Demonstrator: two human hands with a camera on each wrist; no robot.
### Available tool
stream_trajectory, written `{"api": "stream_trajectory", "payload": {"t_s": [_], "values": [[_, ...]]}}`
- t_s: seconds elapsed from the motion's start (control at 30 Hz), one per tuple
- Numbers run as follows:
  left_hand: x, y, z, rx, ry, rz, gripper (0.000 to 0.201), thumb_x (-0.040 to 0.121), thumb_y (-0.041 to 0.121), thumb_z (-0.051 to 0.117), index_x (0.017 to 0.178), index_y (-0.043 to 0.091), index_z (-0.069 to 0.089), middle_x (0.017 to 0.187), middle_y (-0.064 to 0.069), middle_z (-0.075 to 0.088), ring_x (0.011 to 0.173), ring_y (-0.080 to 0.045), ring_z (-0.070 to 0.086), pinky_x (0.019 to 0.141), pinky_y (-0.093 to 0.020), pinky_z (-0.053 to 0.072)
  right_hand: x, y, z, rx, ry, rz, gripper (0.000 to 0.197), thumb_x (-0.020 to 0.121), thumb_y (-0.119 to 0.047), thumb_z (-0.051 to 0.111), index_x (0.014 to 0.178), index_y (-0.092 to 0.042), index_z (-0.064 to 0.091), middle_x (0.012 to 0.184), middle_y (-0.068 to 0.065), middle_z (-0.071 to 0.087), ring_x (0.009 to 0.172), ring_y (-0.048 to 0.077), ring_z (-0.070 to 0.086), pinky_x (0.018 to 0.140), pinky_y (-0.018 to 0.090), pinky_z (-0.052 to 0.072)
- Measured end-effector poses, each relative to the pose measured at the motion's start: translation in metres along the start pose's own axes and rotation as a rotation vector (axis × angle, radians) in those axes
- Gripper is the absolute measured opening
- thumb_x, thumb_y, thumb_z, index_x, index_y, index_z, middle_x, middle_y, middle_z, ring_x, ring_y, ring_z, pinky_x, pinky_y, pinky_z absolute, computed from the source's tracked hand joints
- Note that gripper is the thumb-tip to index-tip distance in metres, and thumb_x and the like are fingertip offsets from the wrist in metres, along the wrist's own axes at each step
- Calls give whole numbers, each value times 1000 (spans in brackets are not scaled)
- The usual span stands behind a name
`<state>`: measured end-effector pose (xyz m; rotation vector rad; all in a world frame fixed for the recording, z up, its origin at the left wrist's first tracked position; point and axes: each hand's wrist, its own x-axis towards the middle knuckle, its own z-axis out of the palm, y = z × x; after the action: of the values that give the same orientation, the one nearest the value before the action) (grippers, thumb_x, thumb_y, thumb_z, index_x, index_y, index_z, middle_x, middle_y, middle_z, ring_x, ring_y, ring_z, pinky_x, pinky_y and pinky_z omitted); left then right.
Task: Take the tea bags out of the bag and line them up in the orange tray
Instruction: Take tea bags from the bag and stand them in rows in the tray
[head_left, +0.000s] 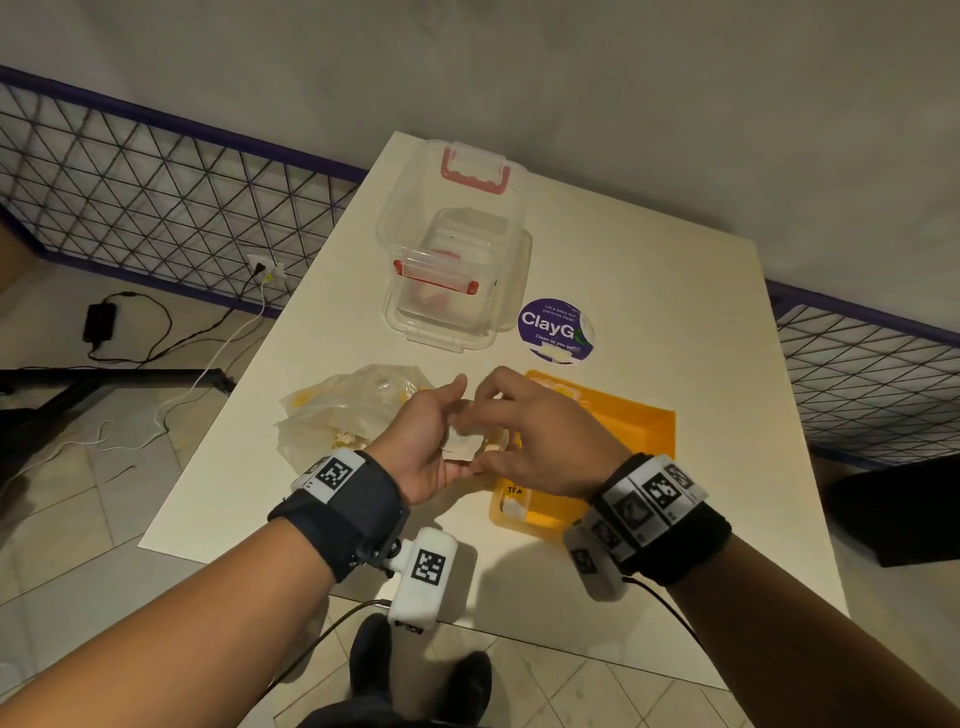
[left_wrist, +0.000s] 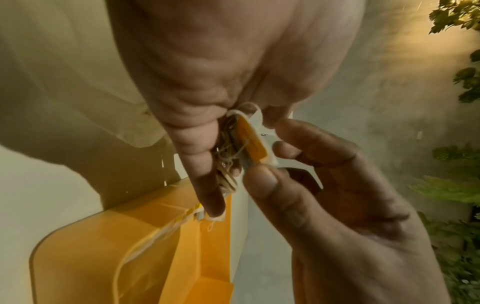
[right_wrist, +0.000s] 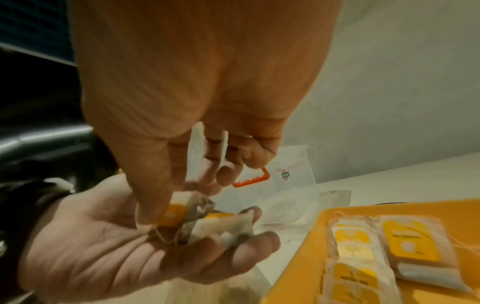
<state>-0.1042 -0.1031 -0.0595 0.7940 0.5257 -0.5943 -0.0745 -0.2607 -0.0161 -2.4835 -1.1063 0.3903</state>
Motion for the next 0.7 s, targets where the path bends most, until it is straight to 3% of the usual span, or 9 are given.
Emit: {"api": "stream_trajectory", "payload": {"t_s": [0.13,0.2,0.23,0.33,0.4,0.47,0.53,0.7], "values": [[2,-1,-1,13,9,16,46,100,48,44,117,7,58,79,-9,67,73,-27,66,78,-44,57,2,2,9,20,77,-40,15,86,-20,68,100,-20,75,97,-2,61,81,9,54,68,27,43],[3,-2,-3,-12,-38,8,49,101,47,43,119,4,57,95,-15,69,90,-33,66,91,-50,52,3,2,8,51,140,5,12,88,-17,67,97,-17,75,88,-2,62,76,12,56,67,30,46],[2,-3,-4,-28,-60,5,51,100,47,42,121,2,57,104,-19,68,95,-35,66,92,-51,51,3,3,6,95,177,61,10,87,-16,67,94,-17,74,85,-2,63,74,13,57,67,29,47],[1,-4,-9,-93,-108,12,55,95,42,53,129,-1,56,115,-25,64,97,-39,66,88,-49,51,4,9,-2,262,297,271,4,85,-14,70,87,-18,71,79,-2,68,73,12,61,67,27,51],[0,-5,-11,-90,-141,54,50,93,33,58,129,-1,56,119,-25,63,97,-36,65,88,-45,51,4,15,-7,354,352,352,7,83,-11,72,87,-16,71,79,-1,69,69,7,63,62,19,49],[0,-7,-10,-6,-132,129,35,96,21,57,124,0,60,117,-23,65,92,-29,67,81,-38,58,3,16,-12,445,349,388,7,83,-7,73,88,-12,70,78,1,68,59,3,64,55,16,47],[0,-10,-7,90,-86,189,23,97,15,57,116,4,63,112,-19,68,87,-23,67,71,-30,62,2,16,-15,480,327,404,5,85,-7,71,89,-11,70,74,1,68,53,5,65,54,19,48],[1,-12,-6,128,-63,195,21,97,15,58,114,5,65,101,-16,70,83,-22,67,71,-29,60,-1,24,-21,413,361,421,2,84,-14,73,83,-15,75,72,-9,69,66,10,65,62,24,52]]}}
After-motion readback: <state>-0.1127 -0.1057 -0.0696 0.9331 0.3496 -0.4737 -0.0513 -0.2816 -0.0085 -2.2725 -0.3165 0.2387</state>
